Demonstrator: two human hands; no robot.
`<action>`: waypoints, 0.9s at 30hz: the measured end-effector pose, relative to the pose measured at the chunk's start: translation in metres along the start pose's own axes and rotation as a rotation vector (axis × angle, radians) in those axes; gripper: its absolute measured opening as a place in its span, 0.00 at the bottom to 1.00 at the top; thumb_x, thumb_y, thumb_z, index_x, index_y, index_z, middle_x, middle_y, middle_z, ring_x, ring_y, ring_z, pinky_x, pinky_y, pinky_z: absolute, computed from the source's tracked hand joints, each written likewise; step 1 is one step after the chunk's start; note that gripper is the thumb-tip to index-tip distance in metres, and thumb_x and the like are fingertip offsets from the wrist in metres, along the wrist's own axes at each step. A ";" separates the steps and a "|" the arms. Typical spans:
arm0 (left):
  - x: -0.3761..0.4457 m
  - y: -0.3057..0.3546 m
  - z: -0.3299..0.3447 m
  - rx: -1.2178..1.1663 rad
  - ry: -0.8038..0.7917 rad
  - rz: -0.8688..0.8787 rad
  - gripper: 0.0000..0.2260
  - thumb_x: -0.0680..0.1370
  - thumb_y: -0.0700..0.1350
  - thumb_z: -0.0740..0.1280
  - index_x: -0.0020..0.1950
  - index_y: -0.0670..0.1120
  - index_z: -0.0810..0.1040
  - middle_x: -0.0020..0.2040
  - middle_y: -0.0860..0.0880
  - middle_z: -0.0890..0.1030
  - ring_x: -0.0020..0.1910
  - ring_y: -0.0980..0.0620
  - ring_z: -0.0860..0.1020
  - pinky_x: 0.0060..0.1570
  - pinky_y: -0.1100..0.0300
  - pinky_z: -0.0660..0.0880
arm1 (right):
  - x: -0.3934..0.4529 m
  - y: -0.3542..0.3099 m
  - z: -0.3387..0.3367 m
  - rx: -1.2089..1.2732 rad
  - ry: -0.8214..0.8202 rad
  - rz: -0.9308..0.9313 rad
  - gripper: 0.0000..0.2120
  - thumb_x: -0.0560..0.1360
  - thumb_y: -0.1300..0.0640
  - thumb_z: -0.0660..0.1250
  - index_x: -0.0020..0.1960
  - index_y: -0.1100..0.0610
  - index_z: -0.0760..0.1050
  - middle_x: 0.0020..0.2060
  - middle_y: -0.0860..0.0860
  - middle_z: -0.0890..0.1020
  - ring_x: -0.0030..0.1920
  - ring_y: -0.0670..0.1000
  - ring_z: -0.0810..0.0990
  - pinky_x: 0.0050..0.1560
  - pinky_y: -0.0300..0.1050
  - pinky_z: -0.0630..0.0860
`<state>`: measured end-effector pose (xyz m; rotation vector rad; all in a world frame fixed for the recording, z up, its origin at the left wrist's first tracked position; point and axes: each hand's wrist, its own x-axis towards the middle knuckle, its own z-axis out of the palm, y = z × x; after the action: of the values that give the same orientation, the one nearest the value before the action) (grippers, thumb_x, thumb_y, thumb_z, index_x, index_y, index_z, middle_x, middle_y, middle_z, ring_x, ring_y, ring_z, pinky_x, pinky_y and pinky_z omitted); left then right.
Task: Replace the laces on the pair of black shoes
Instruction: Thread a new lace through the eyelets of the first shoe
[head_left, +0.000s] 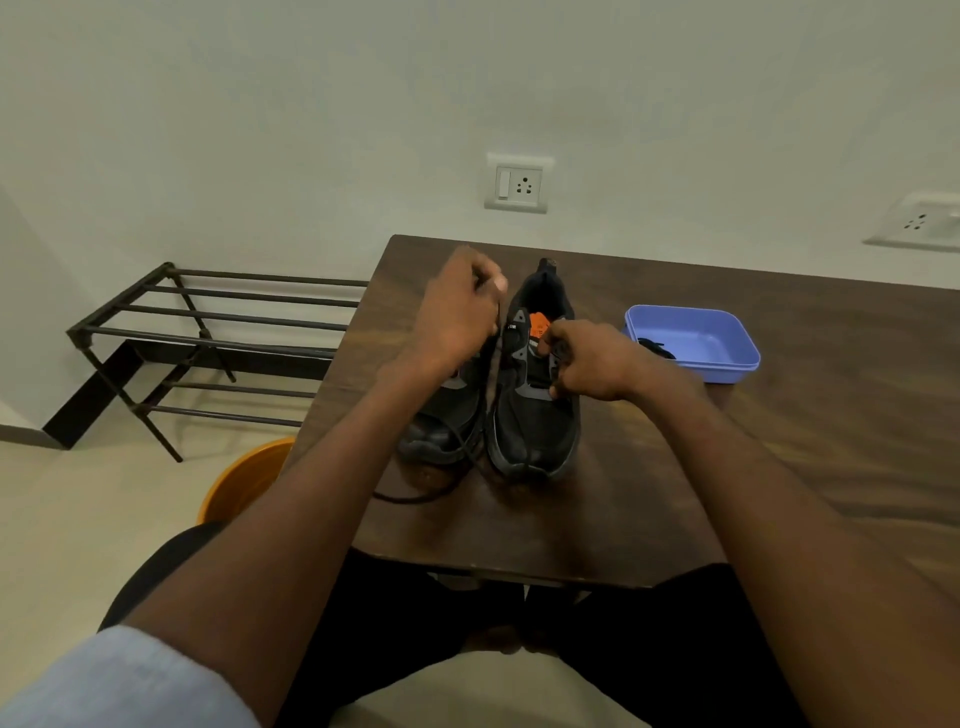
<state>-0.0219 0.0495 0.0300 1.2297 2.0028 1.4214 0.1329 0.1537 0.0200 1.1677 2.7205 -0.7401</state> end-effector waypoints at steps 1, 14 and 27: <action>0.000 -0.005 0.002 0.185 -0.071 0.031 0.06 0.83 0.45 0.68 0.58 0.47 0.77 0.46 0.52 0.80 0.44 0.56 0.80 0.46 0.60 0.78 | 0.000 0.000 0.000 -0.004 0.001 0.001 0.27 0.74 0.59 0.77 0.69 0.51 0.72 0.60 0.53 0.77 0.58 0.54 0.78 0.56 0.48 0.77; -0.005 -0.010 0.007 0.072 -0.204 -0.218 0.08 0.84 0.39 0.63 0.46 0.42 0.78 0.48 0.42 0.87 0.49 0.45 0.86 0.37 0.58 0.75 | -0.009 0.000 -0.006 -0.014 -0.058 0.014 0.31 0.72 0.63 0.78 0.70 0.49 0.71 0.53 0.49 0.75 0.58 0.54 0.78 0.61 0.52 0.78; -0.003 -0.011 -0.003 0.392 -0.175 -0.093 0.07 0.82 0.43 0.66 0.45 0.45 0.81 0.42 0.45 0.85 0.43 0.46 0.84 0.50 0.47 0.82 | -0.020 -0.052 0.030 -0.306 0.064 0.045 0.28 0.70 0.30 0.73 0.49 0.54 0.73 0.42 0.51 0.78 0.43 0.53 0.79 0.47 0.54 0.81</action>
<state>-0.0274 0.0445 0.0211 1.3410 2.2451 0.8680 0.1073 0.0960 0.0200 1.1917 2.7199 -0.2698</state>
